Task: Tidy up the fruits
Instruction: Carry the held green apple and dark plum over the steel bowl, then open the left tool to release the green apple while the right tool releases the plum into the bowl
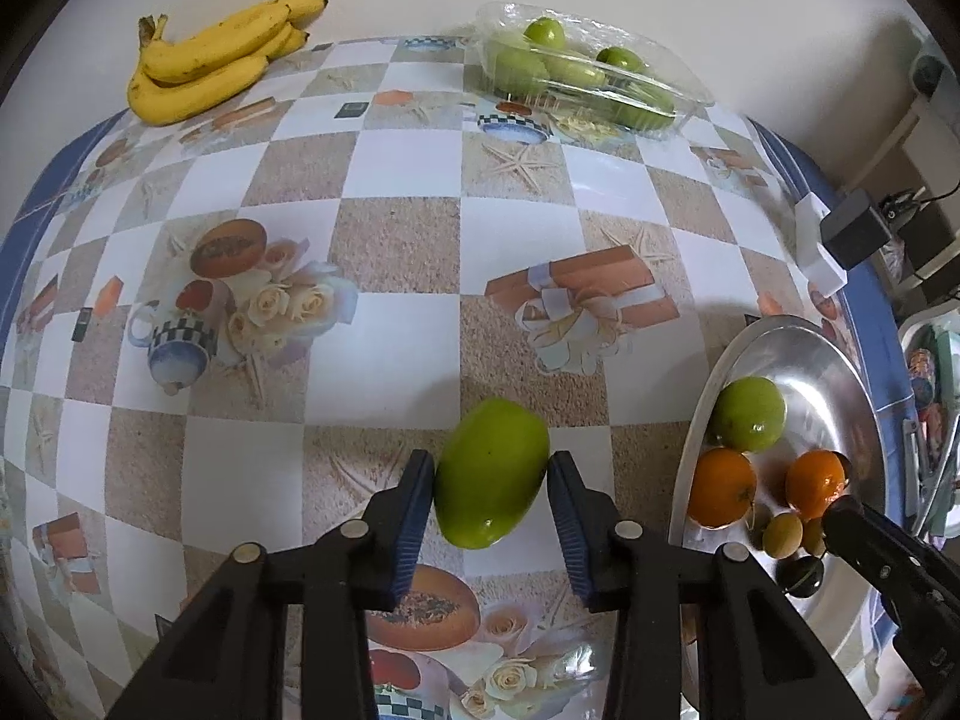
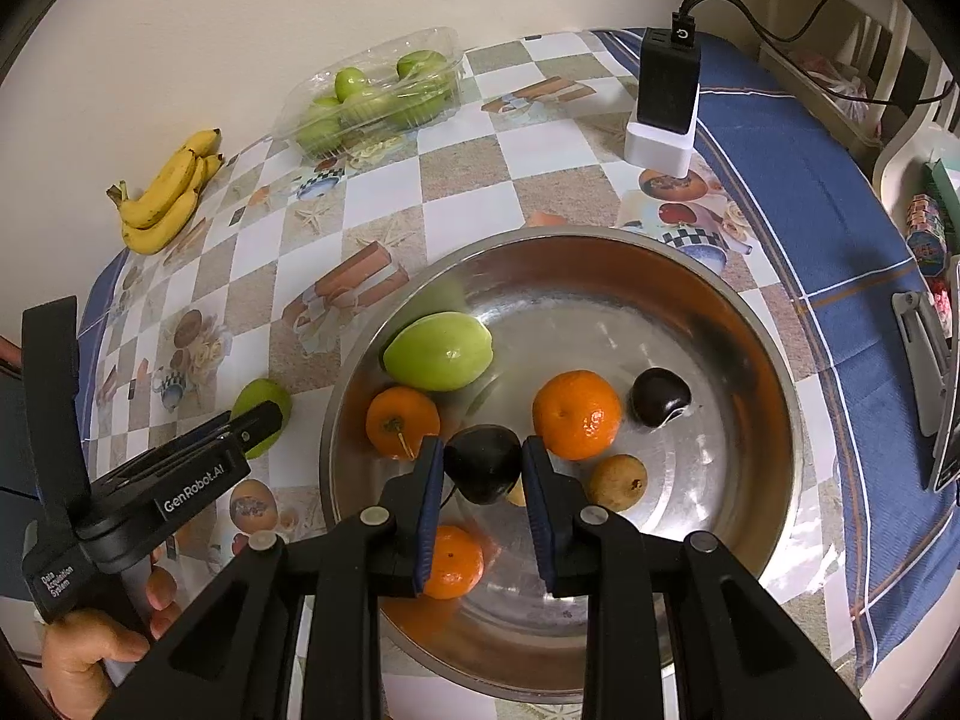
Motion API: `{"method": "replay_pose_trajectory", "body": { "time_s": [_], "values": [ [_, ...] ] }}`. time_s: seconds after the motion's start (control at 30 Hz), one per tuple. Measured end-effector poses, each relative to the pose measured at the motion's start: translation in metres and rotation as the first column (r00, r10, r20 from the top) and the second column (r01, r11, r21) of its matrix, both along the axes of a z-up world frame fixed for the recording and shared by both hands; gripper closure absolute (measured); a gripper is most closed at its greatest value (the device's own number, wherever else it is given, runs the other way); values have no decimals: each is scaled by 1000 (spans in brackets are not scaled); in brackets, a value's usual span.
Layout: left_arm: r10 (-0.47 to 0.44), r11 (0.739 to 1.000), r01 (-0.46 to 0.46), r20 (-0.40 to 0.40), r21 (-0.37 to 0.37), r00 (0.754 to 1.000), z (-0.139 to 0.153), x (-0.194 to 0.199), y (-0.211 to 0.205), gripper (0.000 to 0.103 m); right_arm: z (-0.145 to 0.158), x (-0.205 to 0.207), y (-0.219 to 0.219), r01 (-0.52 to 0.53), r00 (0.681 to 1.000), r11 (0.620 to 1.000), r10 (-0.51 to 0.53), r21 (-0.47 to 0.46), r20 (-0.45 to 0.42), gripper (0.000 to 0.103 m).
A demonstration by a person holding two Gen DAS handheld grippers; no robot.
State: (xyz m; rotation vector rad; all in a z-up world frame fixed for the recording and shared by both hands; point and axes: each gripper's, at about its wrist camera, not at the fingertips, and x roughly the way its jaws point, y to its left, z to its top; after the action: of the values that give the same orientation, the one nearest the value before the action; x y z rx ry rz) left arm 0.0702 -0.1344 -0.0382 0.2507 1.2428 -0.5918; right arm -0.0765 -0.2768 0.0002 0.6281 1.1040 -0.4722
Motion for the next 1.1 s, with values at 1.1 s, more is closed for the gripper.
{"method": "replay_pose_trajectory", "body": {
  "time_s": [1.1],
  "values": [
    [-233, 972, 231, -43, -50, 971, 36, -74, -56, 62, -16, -24, -23, 86, 994, 996, -82, 40, -77, 75]
  ]
}}
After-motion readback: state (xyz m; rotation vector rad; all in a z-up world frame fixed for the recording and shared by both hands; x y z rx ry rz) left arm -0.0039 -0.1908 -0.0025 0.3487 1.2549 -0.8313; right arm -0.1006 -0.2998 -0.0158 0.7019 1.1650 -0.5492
